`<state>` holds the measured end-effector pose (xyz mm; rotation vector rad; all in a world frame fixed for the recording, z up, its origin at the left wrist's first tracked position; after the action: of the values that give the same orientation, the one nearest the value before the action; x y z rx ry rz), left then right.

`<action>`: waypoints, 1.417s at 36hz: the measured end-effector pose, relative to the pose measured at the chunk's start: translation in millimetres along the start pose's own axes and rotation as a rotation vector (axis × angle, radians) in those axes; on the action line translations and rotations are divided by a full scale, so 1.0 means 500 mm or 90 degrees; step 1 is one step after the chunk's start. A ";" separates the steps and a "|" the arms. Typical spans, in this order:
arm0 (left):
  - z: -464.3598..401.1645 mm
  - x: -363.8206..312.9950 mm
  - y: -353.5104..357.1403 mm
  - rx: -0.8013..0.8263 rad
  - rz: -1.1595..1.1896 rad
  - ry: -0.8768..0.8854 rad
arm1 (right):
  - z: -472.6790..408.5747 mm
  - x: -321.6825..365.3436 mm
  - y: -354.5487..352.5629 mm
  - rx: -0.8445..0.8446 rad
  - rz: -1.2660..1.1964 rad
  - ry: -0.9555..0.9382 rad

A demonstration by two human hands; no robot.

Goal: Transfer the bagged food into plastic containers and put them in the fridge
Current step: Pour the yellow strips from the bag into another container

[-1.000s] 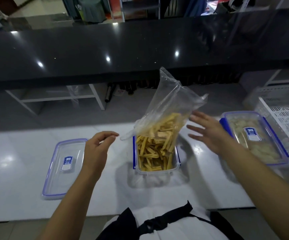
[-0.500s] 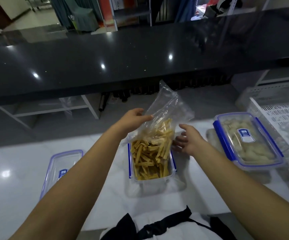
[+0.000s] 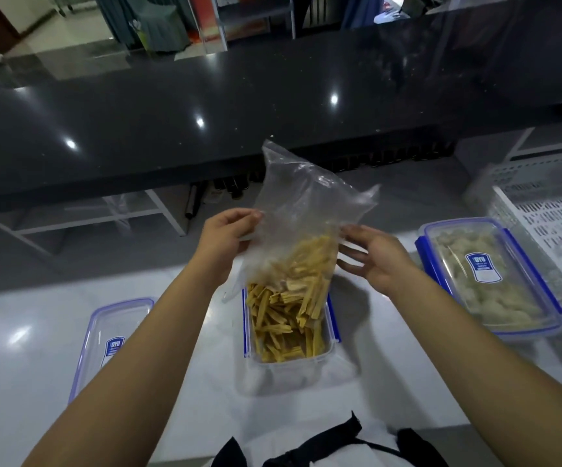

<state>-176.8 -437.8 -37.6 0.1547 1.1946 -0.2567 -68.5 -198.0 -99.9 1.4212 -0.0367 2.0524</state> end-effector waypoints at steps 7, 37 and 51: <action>0.028 0.022 -0.046 -0.025 0.108 -0.005 | 0.021 0.077 0.017 0.098 0.060 -0.118; 0.104 0.066 -0.051 0.010 0.029 -0.002 | 0.085 0.002 0.046 0.047 0.166 -0.253; 0.149 0.099 -0.081 -0.156 0.057 0.020 | 0.124 -0.013 0.067 0.069 0.186 -0.219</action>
<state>-104.2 -501.3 -56.0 -0.0016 1.2363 -0.0279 -32.4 -250.4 -69.0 1.9199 -0.2958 2.0326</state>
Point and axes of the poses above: each hand's wrist, its own z-axis away from the middle knuckle, its own y-axis out of the palm, x = y × z, the point moved 8 cm from there along -z, towards the middle knuckle, and after that the axes turned 8 degrees about -y, right-handed, at the moved point
